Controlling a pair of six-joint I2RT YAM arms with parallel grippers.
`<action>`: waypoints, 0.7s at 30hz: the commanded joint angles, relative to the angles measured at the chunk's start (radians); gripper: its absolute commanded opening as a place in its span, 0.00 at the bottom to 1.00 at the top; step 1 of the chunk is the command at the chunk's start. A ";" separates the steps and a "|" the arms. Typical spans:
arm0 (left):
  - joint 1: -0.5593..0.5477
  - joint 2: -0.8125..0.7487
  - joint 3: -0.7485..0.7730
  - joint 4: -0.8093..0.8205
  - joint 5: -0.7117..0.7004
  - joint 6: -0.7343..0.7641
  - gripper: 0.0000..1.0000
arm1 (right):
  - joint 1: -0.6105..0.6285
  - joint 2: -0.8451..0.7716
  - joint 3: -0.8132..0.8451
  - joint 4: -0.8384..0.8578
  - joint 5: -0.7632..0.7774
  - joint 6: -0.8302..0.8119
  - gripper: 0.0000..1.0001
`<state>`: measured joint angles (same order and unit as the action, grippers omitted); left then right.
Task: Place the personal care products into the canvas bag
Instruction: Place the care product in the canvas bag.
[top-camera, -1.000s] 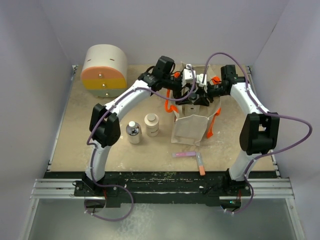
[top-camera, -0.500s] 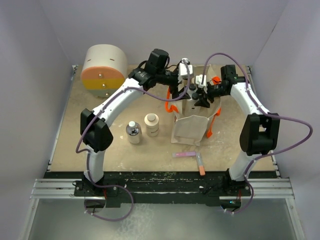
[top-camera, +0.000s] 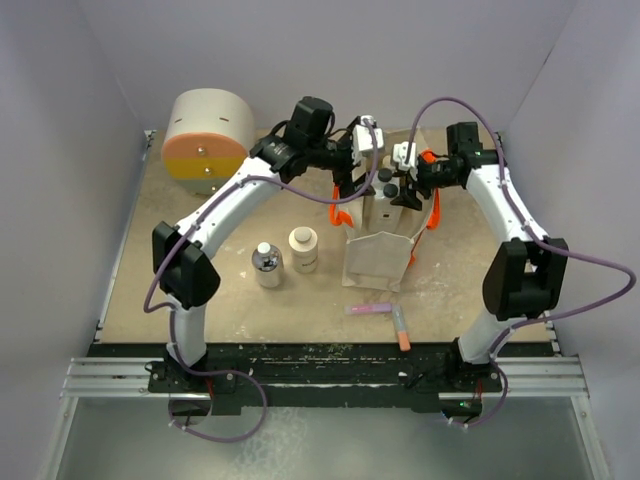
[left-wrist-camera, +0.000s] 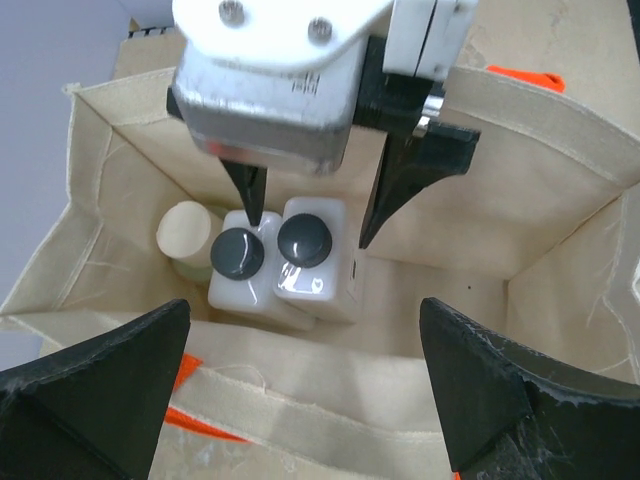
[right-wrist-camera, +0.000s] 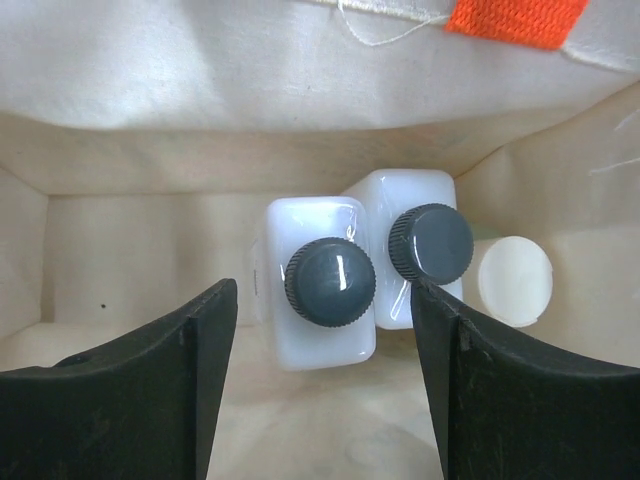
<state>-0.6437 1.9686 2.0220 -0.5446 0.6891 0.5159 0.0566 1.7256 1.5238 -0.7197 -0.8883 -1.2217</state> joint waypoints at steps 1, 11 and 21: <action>0.004 -0.105 -0.022 0.009 -0.086 0.008 0.99 | -0.001 -0.095 0.039 0.011 -0.030 0.091 0.72; 0.102 -0.240 -0.213 0.077 -0.291 -0.148 0.99 | 0.109 -0.239 0.042 0.306 0.125 0.687 0.66; 0.351 -0.371 -0.390 0.150 -0.485 -0.346 0.99 | 0.423 -0.180 0.166 0.295 0.273 0.757 0.72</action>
<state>-0.3466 1.6928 1.6840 -0.4679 0.3279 0.2684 0.3786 1.5299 1.6386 -0.4530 -0.7006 -0.5179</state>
